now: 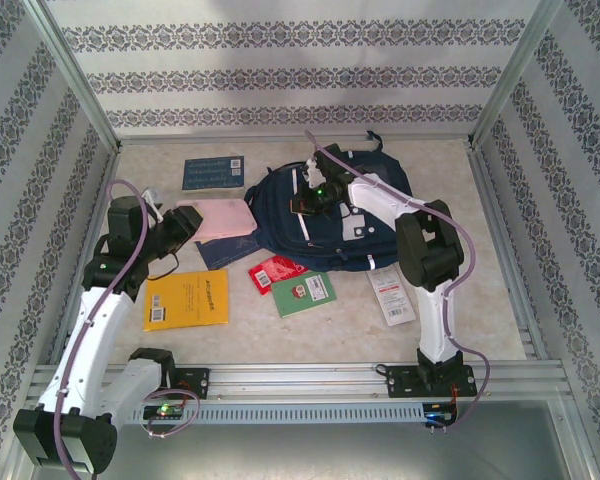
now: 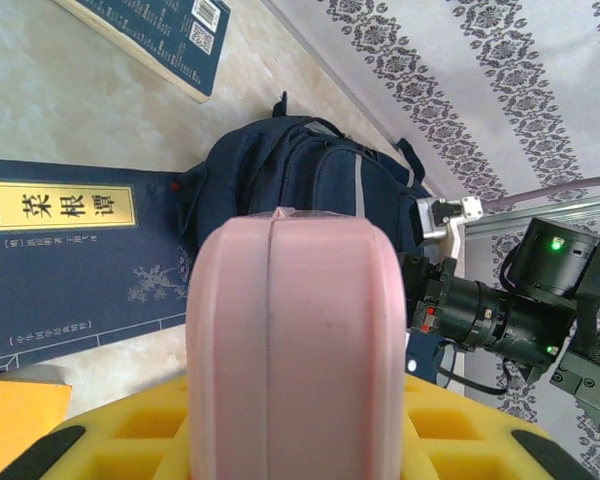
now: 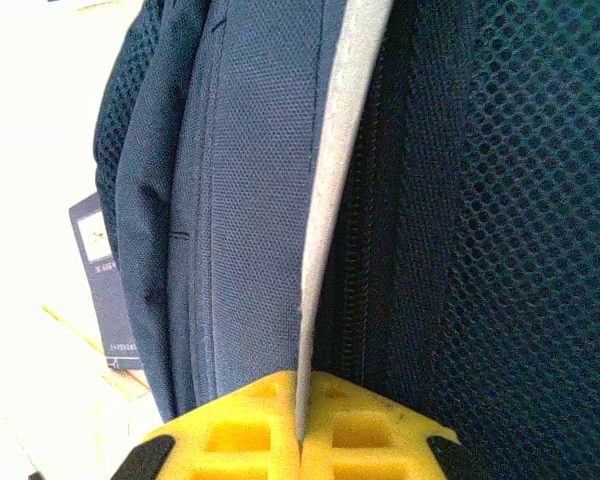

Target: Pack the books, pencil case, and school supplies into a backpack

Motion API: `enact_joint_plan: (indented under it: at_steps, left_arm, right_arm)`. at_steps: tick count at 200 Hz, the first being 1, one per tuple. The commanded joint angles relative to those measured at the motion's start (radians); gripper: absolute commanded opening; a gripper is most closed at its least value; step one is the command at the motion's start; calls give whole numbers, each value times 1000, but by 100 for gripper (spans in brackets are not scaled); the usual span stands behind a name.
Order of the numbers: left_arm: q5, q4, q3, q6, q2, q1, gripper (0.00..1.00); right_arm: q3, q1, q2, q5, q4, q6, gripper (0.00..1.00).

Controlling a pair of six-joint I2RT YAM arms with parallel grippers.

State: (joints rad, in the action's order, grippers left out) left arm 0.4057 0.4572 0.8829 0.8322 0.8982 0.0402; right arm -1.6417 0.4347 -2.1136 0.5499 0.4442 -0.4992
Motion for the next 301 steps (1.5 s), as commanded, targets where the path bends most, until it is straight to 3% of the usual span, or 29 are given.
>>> enact_joint_plan:
  at_steps: [1,13,44,100,136,165,186,241,301]
  left_arm:
    - [-31,-2,46,-31,5,12,32]
    - [-44,11,62,-35,14,11,32]
    - [-63,17,104,-40,37,10,32]
    - [-57,-58,155,-5,104,10,32]
    - [102,-249,165,99,221,10,32]
    - [209,-438,165,214,350,16,32]
    - [243,-557,157,284,426,31,31]
    - [272,-791,200,382,642,161,31]
    - [277,-876,415,414,972,366,29]
  right_arm:
    - [21,-30,79,64,-74,-33,0]
    - [21,-48,122,109,-74,-39,0]
    - [74,-145,203,377,-216,-170,0]
    - [62,-235,302,531,-238,-246,0]
    - [77,-261,352,618,-322,-309,0]
    - [152,-282,379,695,-597,-509,0]
    - [160,-284,382,708,-661,-573,0]
    - [130,-295,389,727,-746,-666,0]
    - [106,-302,396,720,-783,-713,0]
